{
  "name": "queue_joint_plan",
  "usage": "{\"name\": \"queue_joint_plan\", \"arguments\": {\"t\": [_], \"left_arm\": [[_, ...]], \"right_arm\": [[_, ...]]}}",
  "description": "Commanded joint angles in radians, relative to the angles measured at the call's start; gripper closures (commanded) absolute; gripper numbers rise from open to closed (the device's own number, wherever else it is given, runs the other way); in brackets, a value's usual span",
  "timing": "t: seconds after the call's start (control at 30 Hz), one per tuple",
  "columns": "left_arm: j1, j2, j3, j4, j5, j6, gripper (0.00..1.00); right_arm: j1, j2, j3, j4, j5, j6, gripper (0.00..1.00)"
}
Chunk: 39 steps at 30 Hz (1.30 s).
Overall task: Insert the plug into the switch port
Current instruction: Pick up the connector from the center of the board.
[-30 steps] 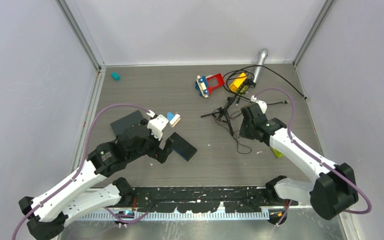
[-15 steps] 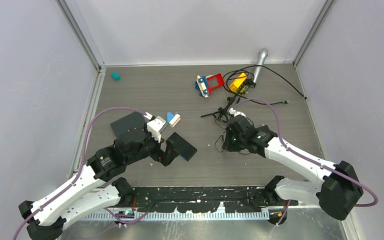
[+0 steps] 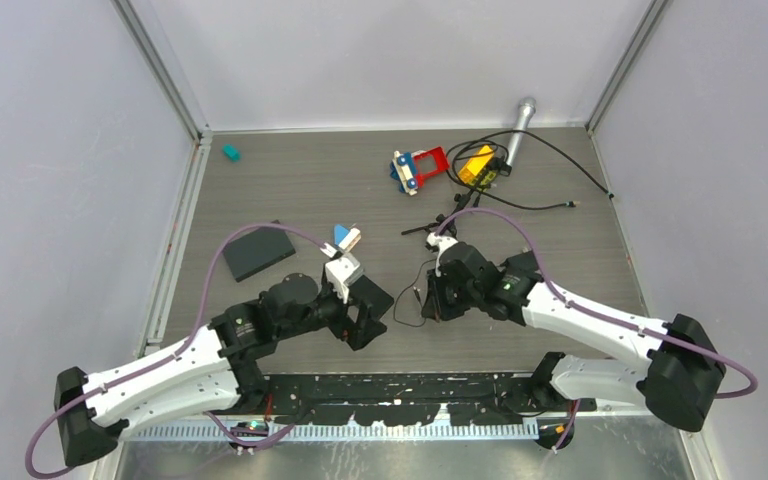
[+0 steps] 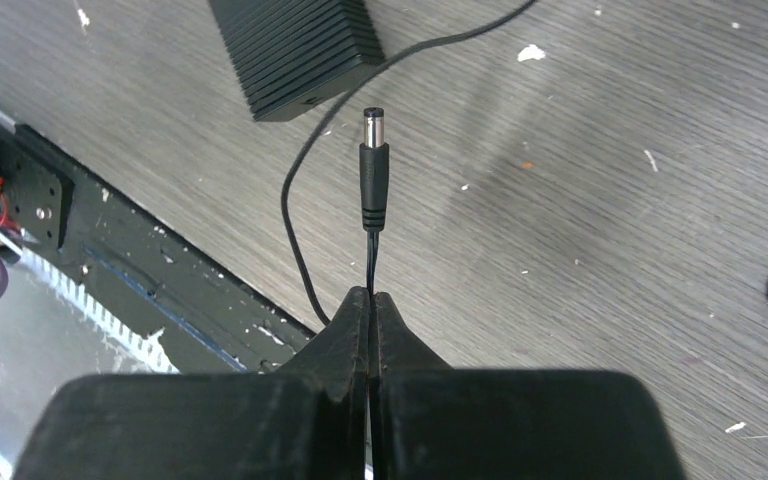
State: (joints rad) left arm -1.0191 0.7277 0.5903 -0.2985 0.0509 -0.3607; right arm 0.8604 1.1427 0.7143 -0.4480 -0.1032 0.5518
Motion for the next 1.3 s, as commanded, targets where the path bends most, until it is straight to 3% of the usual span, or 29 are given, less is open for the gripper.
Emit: {"name": "queue_joint_plan", "arguments": {"t": [0.0, 0.17, 0.47, 1.27], "left_arm": [[-0.02, -0.03, -0.035, 0.281, -0.081, -0.101, 0.11], [-0.02, -0.064, -0.08, 0.417, -0.182, -0.159, 0.1], [-0.022, 0.027, -0.095, 0.571, -0.186, -0.269, 0.16], [-0.066, 0.202, -0.108, 0.736, -0.223, -0.402, 0.33]], "right_arm": [[0.031, -0.055, 0.017, 0.053, -0.021, -0.053, 1.0], [0.047, -0.107, 0.005, 0.073, -0.029, -0.071, 0.99], [0.064, -0.238, -0.021, 0.099, -0.084, -0.083, 0.99], [0.068, -0.302, 0.014, 0.163, -0.135, -0.061, 0.99]]}}
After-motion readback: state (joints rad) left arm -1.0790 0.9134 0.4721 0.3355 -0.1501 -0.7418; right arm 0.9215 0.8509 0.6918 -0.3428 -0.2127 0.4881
